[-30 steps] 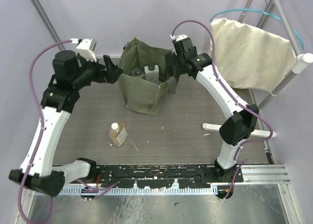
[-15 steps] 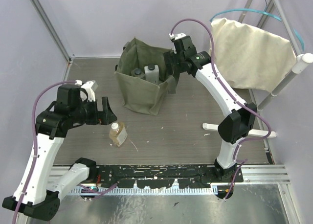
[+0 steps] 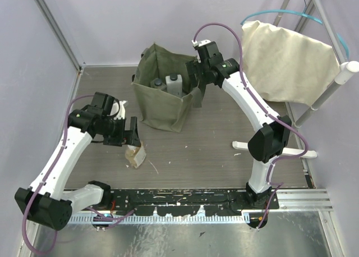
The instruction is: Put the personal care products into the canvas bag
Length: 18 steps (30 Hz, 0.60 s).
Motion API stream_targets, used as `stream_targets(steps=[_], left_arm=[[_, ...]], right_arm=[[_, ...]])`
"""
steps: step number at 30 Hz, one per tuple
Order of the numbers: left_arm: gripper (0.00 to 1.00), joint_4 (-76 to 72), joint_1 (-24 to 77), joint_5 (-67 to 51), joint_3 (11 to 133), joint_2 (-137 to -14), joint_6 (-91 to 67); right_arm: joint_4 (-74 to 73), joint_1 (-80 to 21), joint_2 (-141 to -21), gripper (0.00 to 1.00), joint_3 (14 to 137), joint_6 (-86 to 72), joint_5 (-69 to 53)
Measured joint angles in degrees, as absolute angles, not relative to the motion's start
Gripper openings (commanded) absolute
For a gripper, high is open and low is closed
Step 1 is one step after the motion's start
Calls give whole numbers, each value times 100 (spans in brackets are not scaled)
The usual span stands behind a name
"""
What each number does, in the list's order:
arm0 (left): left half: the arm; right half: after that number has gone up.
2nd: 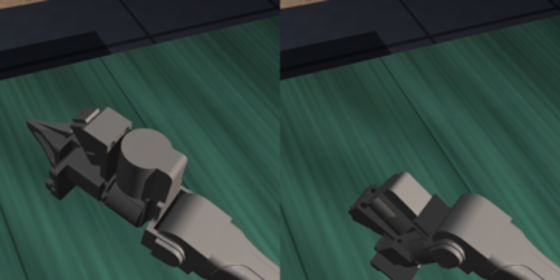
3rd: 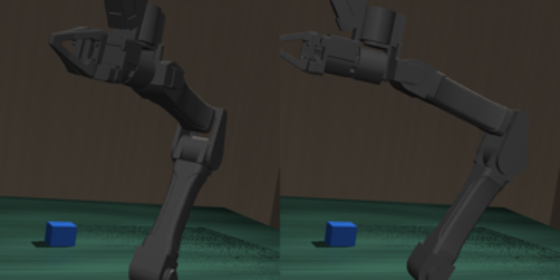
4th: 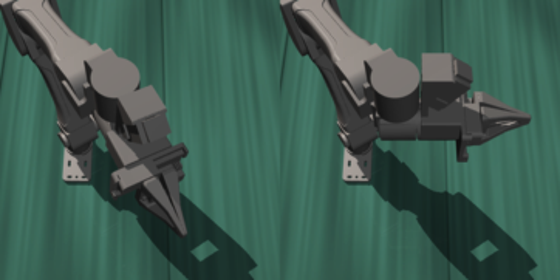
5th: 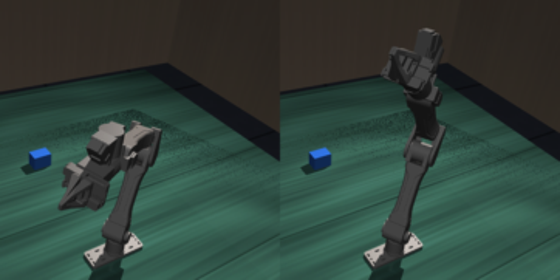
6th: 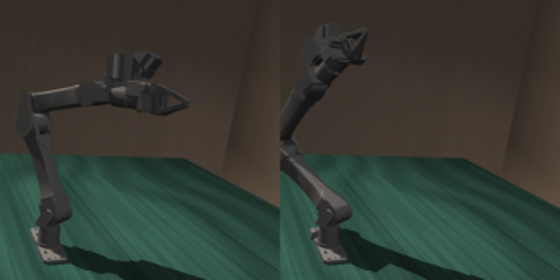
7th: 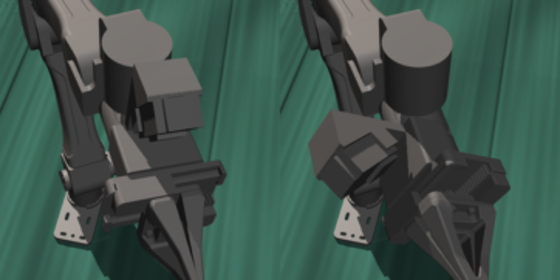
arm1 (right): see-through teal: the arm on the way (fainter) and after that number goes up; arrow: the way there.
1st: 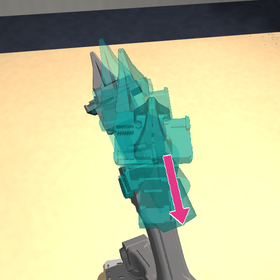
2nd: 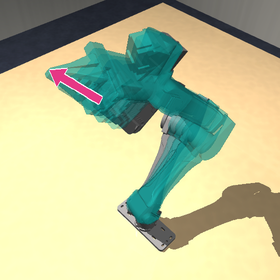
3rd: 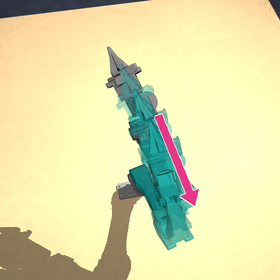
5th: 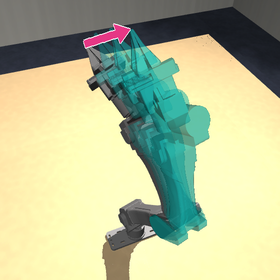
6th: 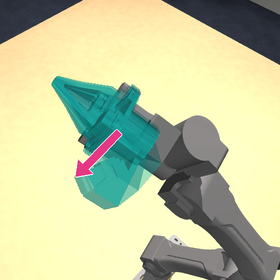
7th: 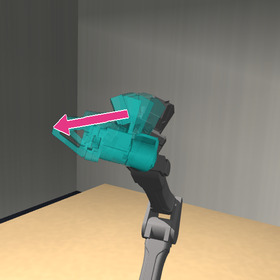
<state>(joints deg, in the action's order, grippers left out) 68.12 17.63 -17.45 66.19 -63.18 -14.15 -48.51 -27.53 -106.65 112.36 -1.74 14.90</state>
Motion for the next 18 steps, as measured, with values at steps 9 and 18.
stream_targets(steps=[9, 18], left_arm=[[98, 6412, 1798, -1811, 6353, -6678, -1378], [98, 6193, 1806, -1879, 6099, -7026, -1621]], right_arm=[[-4856, -2753, -10665, 100, 11236, -156, 1546], [-4893, -2753, -10665, 100, 11236, -113, 1664]])
